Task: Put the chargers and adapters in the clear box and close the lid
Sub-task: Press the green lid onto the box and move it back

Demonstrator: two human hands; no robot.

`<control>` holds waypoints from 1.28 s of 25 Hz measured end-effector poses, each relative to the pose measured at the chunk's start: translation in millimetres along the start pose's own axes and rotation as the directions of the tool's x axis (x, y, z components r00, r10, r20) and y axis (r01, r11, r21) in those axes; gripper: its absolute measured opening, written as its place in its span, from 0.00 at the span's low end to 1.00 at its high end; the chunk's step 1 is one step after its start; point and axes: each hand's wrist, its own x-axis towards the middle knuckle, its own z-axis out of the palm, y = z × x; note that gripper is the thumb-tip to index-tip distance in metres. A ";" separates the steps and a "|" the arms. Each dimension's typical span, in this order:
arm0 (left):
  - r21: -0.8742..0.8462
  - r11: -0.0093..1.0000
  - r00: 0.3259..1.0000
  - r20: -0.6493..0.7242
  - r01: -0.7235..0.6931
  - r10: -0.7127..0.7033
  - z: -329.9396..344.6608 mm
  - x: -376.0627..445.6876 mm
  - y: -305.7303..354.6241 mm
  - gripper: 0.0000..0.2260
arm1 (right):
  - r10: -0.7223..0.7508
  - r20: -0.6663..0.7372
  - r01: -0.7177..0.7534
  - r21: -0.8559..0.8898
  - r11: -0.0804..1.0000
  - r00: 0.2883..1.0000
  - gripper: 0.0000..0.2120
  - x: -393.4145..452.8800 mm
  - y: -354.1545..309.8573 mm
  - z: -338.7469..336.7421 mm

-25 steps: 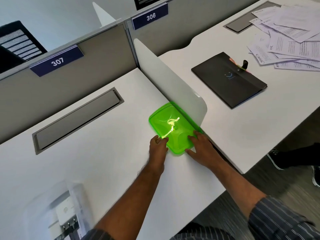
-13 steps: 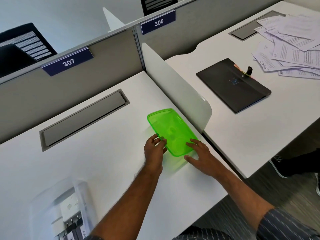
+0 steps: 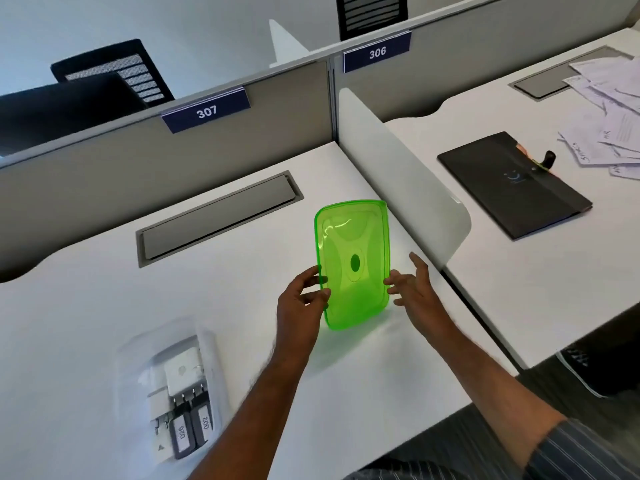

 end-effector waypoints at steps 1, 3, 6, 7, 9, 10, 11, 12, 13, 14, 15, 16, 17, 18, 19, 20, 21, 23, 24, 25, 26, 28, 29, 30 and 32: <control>0.017 0.999 1.000 0.001 -0.027 0.027 -10.8 -4.1 1.5 0.23 | 0.044 0.024 -0.046 0.087 0.995 0.999 0.22 -0.2 -6.4 6.9; 0.036 0.996 0.996 0.000 -0.084 0.084 -33.6 -11.3 4.9 0.23 | 0.129 0.121 -0.156 0.244 0.957 0.984 0.18 -1.0 -18.0 20.4; 0.058 0.988 0.989 -0.033 -0.142 0.144 -70.1 -18.5 8.1 0.21 | 0.211 0.250 -0.296 0.378 0.877 0.945 0.26 -5.0 -31.6 41.2; 0.059 0.987 0.987 -0.043 -0.152 0.154 -81.1 -20.1 8.5 0.20 | 0.222 0.275 -0.319 0.385 0.866 0.935 0.28 -7.1 -34.4 47.1; 0.057 0.982 0.981 -0.057 -0.181 0.184 -103.8 -24.4 9.6 0.21 | 0.239 0.316 -0.353 0.380 0.855 0.918 0.29 -12.4 -36.8 60.3; 0.068 0.975 0.975 -0.062 -0.211 0.215 -115.5 -26.7 10.0 0.20 | 0.245 0.333 -0.366 0.371 0.853 0.910 0.29 -15.7 -36.9 68.5; 0.088 0.965 0.966 -0.060 -0.245 0.251 -126.7 -29.1 9.9 0.19 | 0.250 0.349 -0.375 0.358 0.855 0.903 0.27 -19.5 -36.5 76.9; 0.106 0.957 0.959 -0.057 -0.272 0.279 -137.5 -31.7 9.5 0.17 | 0.254 0.364 -0.383 0.343 0.858 0.896 0.26 -23.6 -35.5 85.1; 0.119 0.950 0.954 -0.057 -0.287 0.295 -148.1 -34.0 9.1 0.15 | 0.256 0.382 -0.390 0.331 0.859 0.888 0.24 -27.7 -33.8 92.8; 0.131 0.947 0.950 -0.063 -0.295 0.305 -159.0 -35.7 8.1 0.13 | 0.257 0.406 -0.401 0.324 0.857 0.877 0.26 -32.3 -31.7 100.1; 0.140 0.944 0.948 -0.069 -0.300 0.311 -169.0 -36.9 6.7 0.13 | 0.255 0.438 -0.414 0.317 0.853 0.862 0.29 -37.0 -29.9 105.6; 0.149 0.941 0.945 -0.072 -0.305 0.318 -178.7 -38.2 4.8 0.12 | 0.246 0.474 -0.419 0.305 0.855 0.846 0.31 -41.9 -28.4 110.7; 0.158 0.938 0.943 -0.073 -0.310 0.324 -190.0 -40.3 2.5 0.12 | 0.234 0.508 -0.419 0.287 0.861 0.829 0.32 -47.4 -26.5 118.1; 0.166 0.934 0.941 -0.070 -0.316 0.331 -201.4 -42.6 0.3 0.13 | 0.231 0.530 -0.418 0.266 0.869 0.816 0.32 -52.8 -24.3 126.5; 0.177 0.929 0.939 -0.064 -0.324 0.339 -212.6 -44.2 -1.9 0.14 | 0.240 0.533 -0.420 0.247 0.873 0.811 0.32 -57.3 -21.7 135.5; 0.196 0.923 0.935 -0.061 -0.331 0.348 -223.4 -46.3 -3.7 0.15 | 0.257 0.525 -0.427 0.233 0.874 0.812 0.31 -62.3 -19.9 145.2; 0.223 0.915 0.931 -0.066 -0.338 0.360 -234.3 -49.1 -5.1 0.16 | 0.269 0.515 -0.431 0.222 0.875 0.813 0.29 -67.7 -18.2 156.1; 0.260 0.902 0.923 -0.080 -0.345 0.376 -256.1 -54.8 -8.5 0.17 | 0.259 0.515 -0.409 0.203 0.890 0.817 0.22 -79.7 -15.0 179.8; 0.243 0.908 0.925 -0.083 -0.341 0.370 -265.7 -57.8 -11.4 0.17 | 0.237 0.518 -0.376 0.182 0.909 0.822 0.16 -86.3 -13.1 189.1; 0.207 0.921 0.932 -0.087 -0.330 0.353 -273.6 -60.4 -14.5 0.19 | 0.210 0.515 -0.332 0.156 0.930 0.831 0.10 -91.3 -9.5 196.8; 0.171 0.936 0.941 -0.094 -0.306 0.325 -283.0 -63.3 -17.3 0.22 | 0.185 0.505 -0.291 0.138 0.947 0.843 0.09 -97.6 -5.7 206.3; 0.105 0.969 0.964 -0.124 -0.224 0.236 -300.7 -67.2 -22.9 0.27 | 0.156 0.486 -0.242 0.120 0.963 0.860 0.18 -109.4 -0.1 224.6; 0.064 0.983 0.974 -0.141 -0.171 0.179 -308.9 -68.3 -26.6 0.27 | 0.152 0.483 -0.234 0.114 0.966 0.862 0.21 -114.9 0.9 233.9; 0.034 0.992 0.979 -0.156 -0.125 0.129 -317.1 -69.5 -31.1 0.25 | 0.155 0.483 -0.233 0.105 0.967 0.862 0.23 -119.8 1.9 243.1; 0.023 0.997 0.981 -0.181 -0.071 0.074 -332.1 -74.4 -40.2 0.22 | 0.170 0.481 -0.242 0.090 0.966 0.860 0.25 -127.8 4.9 259.1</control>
